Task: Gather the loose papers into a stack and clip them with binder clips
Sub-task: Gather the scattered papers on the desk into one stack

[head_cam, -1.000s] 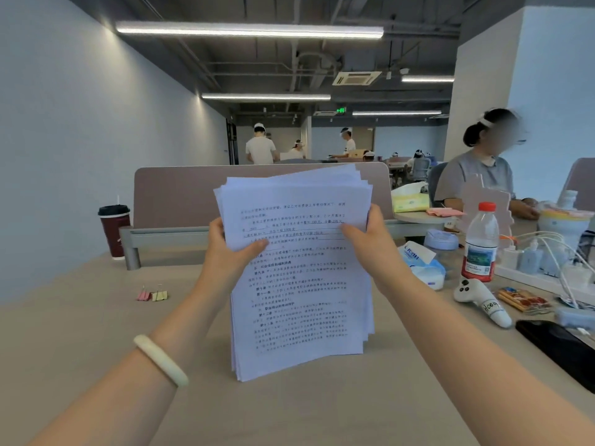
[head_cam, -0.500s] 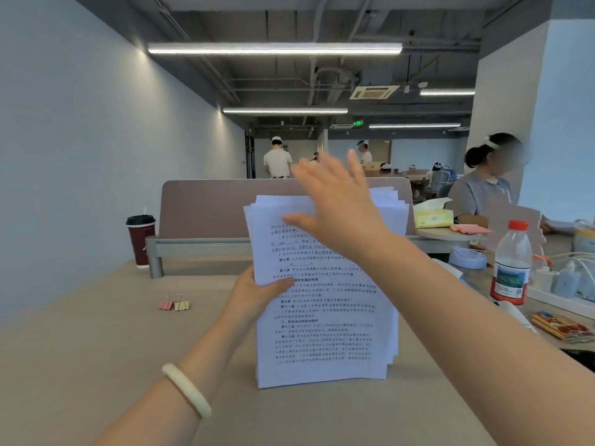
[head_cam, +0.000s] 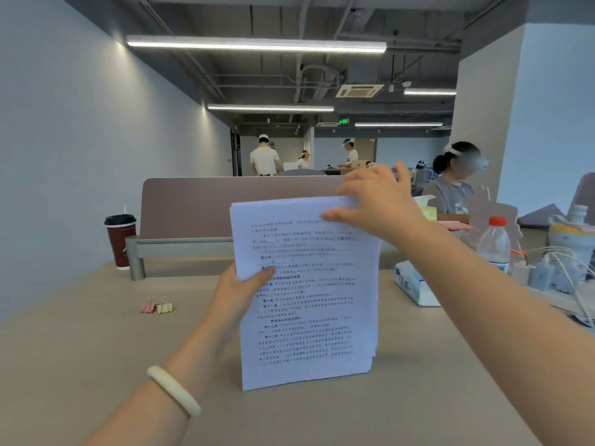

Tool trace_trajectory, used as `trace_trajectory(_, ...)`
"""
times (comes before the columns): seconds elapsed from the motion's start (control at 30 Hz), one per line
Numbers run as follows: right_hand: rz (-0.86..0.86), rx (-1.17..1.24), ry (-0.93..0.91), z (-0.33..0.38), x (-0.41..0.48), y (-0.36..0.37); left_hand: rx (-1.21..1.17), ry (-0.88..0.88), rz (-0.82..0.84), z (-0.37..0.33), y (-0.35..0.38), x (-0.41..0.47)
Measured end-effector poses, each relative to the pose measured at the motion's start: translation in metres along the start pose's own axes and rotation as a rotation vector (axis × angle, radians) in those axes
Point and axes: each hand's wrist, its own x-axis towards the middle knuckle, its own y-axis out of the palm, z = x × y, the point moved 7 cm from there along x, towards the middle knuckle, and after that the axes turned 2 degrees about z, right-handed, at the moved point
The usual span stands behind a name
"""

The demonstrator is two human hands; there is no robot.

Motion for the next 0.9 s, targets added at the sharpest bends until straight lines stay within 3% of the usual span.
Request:
trace_trajectory(0.07,-0.078,0.214,0.165,-0.031,-0.008,0.008,-0.032,0.010,-0.019,0.000,-0.004,0.003)
trace_trajectory(0.1,-0.060,0.483,0.276,-0.045,-0.015,0.021,-0.029,0.018,-0.039,0.000,-0.006,0.004)
trace_trajectory(0.17,0.124,1.074,0.445,-0.053,-0.035,0.066,-0.018,0.040,-0.068,0.000,-0.008,0.005)
trace_trajectory(0.23,0.312,1.350,0.503,-0.043,-0.058,0.109,-0.012,0.056,-0.090,-0.001,-0.006,0.006)
trace_trajectory(0.3,0.337,1.434,0.511,-0.030,-0.072,0.132,0.008,0.090,-0.109,-0.005,-0.003,0.007)
trace_trajectory(0.47,0.092,1.597,0.497,-0.028,-0.064,0.122,0.046,0.219,-0.089,-0.036,0.004,0.014)
trace_trajectory(0.7,0.159,1.505,0.491,-0.029,-0.089,0.155,0.097,0.026,-0.045,0.028,-0.015,0.001)
trace_trajectory(0.9,-0.038,1.499,0.525,-0.022,-0.085,0.153,0.133,0.101,-0.139,0.023,-0.004,0.010)
